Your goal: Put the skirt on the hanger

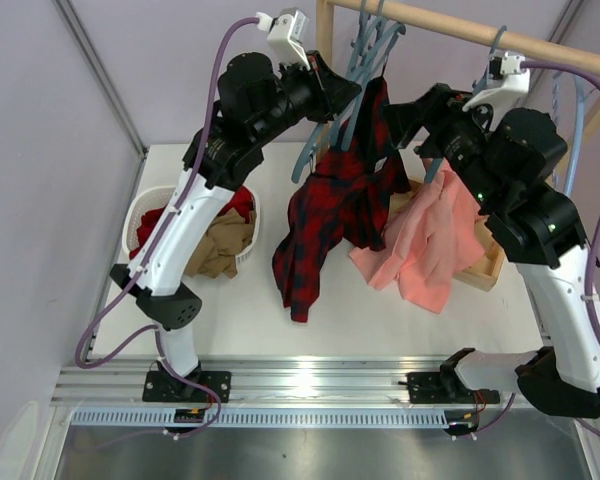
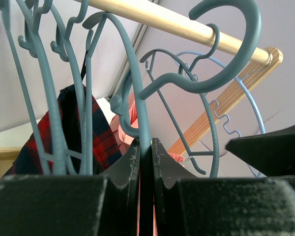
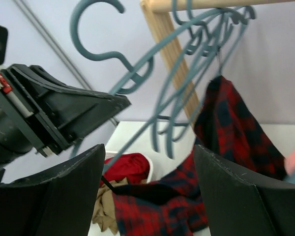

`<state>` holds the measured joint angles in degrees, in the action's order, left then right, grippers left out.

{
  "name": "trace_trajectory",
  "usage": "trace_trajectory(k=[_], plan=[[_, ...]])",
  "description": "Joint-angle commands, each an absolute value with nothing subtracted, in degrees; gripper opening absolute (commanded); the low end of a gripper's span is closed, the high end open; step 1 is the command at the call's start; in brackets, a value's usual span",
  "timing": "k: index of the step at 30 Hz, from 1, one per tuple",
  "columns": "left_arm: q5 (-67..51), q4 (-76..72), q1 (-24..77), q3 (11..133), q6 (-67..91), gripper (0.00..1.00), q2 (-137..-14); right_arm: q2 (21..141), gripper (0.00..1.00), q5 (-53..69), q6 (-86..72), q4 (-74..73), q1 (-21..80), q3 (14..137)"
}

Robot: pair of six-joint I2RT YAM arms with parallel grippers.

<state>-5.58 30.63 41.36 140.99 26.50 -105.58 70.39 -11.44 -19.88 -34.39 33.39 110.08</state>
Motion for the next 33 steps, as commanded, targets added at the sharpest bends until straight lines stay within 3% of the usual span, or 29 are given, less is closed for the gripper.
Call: trace_trajectory(k=[1,18,33], plan=[[-5.36,19.43,41.66,142.39,26.10,0.09,-104.59,71.63,0.78,-6.43,-21.17,-24.64,33.22,112.06],[-7.03,18.10,43.59,141.42,27.60,0.08,-105.03,79.63,0.74,-6.32,-27.95,-15.21,32.52,113.38],[-8.61,17.40,43.86,140.89,28.39,0.08,-104.85,82.70,0.60,-6.24,-30.32,-12.92,30.24,113.99]])
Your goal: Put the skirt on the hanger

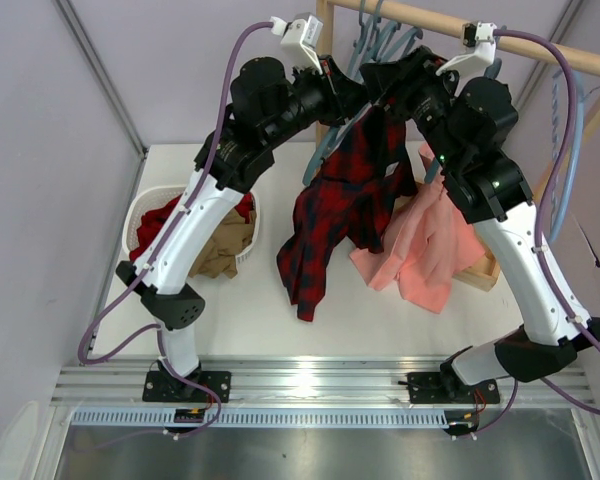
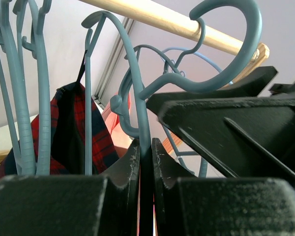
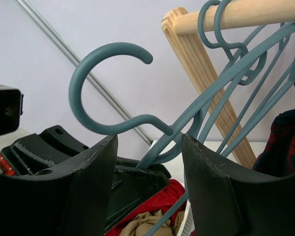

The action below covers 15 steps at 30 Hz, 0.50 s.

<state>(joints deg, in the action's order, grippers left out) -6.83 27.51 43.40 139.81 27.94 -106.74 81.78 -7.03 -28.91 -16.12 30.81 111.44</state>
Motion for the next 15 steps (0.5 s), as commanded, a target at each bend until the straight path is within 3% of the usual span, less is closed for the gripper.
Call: trace_trajectory(k=[1,10,15], plan=[[-8.70,17.32,43.86,140.89,28.48,0.08,-104.77,82.88,0.60,-6.07,-30.58,-12.83,30.15,113.91],[-10.19,16.53,43.86,140.89,29.71,0.08,-104.59,84.11,0.57,-5.45,-31.38,-11.25,29.53,113.38],[-10.81,16.35,43.86,140.45,30.41,0.08,-104.41,83.41,0.45,-5.45,-30.68,-7.57,29.36,111.89]])
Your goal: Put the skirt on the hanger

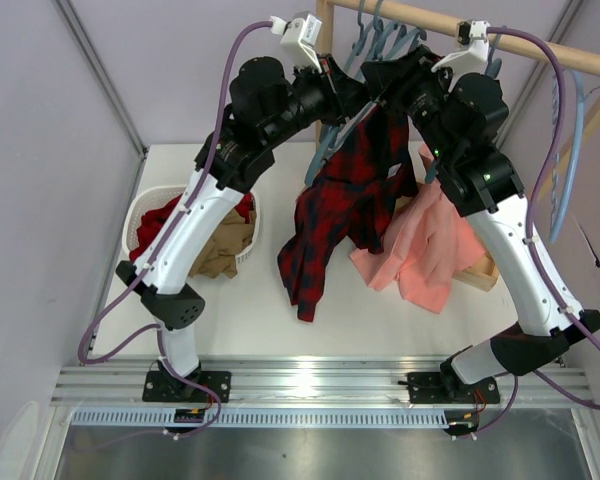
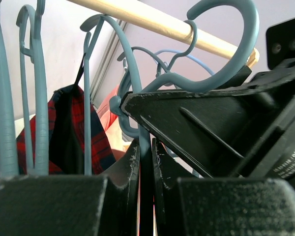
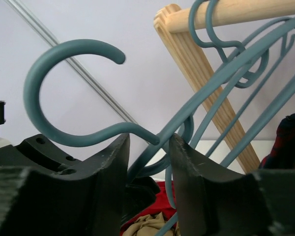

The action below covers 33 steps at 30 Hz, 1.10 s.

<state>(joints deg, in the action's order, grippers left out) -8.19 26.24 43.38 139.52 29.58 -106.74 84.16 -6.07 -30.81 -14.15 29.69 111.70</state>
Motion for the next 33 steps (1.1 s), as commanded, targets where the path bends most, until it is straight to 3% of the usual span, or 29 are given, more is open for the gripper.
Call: trace_trajectory(k=[1,2,5,7,13,15,16,19,22,33], plan=[[-10.98,16.17,43.77,140.10,30.58,0.08,-104.41,83.41,0.42,-5.80,-30.76,-7.38,29.36,111.80],[-11.07,15.91,43.86,140.10,30.93,0.08,-104.33,83.50,0.31,-5.97,-30.67,-7.30,29.36,111.88],[-11.60,15.47,43.86,139.57,31.20,0.09,-104.41,83.76,0.16,-6.94,-30.41,-7.47,29.00,112.24],[-11.60,15.21,43.77,139.22,31.20,0.10,-104.33,83.58,0.00,-8.08,-30.24,-7.56,28.48,112.15],[-11.95,13.01,43.86,136.49,31.20,0.17,-103.01,83.41,0.00,-8.44,-29.71,-7.56,25.40,112.67],[-11.78,13.09,43.86,136.41,30.33,0.31,-102.22,83.93,0.00,-8.52,-28.83,-8.52,24.53,114.16],[-11.69,13.36,43.77,136.15,29.97,0.49,-101.78,84.11,0.00,-8.44,-28.65,-8.87,23.39,114.69],[-10.55,13.80,43.86,135.36,28.13,0.70,-99.85,84.90,0.00,-6.25,-28.65,-9.75,20.93,116.53],[-9.49,13.80,43.86,133.69,26.63,0.74,-97.22,86.21,0.00,-3.44,-29.70,-11.51,17.15,119.52],[-6.24,12.57,43.86,124.02,21.89,0.72,-87.46,98.95,0.00,6.77,-31.02,-18.72,8.88,139.56]])
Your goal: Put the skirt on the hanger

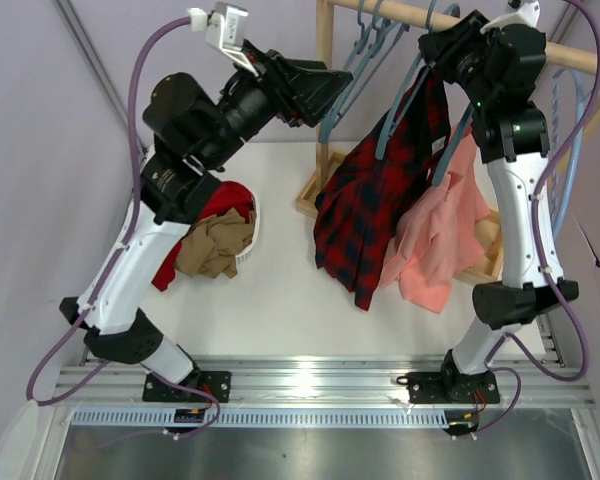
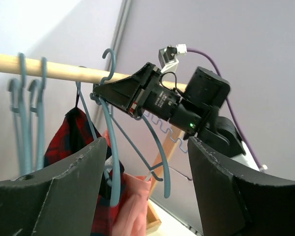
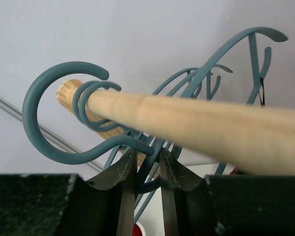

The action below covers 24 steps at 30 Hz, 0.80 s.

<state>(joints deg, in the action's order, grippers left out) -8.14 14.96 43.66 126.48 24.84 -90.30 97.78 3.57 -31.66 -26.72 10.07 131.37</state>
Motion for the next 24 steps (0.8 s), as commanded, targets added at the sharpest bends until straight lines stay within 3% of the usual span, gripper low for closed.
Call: trace_trajectory(k=[1,15,24], plan=[[-5.20,12.57,43.86,123.32,21.71,0.72,-86.76,99.66,0.00,6.77,-31.72,-19.42,8.62,140.61],[-1.67,11.25,43.51,112.77,19.07,0.73,-79.90,102.04,0.00,3.52,-32.53,-23.82,6.94,139.75],[-1.93,10.28,42.89,108.55,19.77,0.73,-78.14,97.74,0.00,-6.68,-27.95,-26.71,10.19,134.21]])
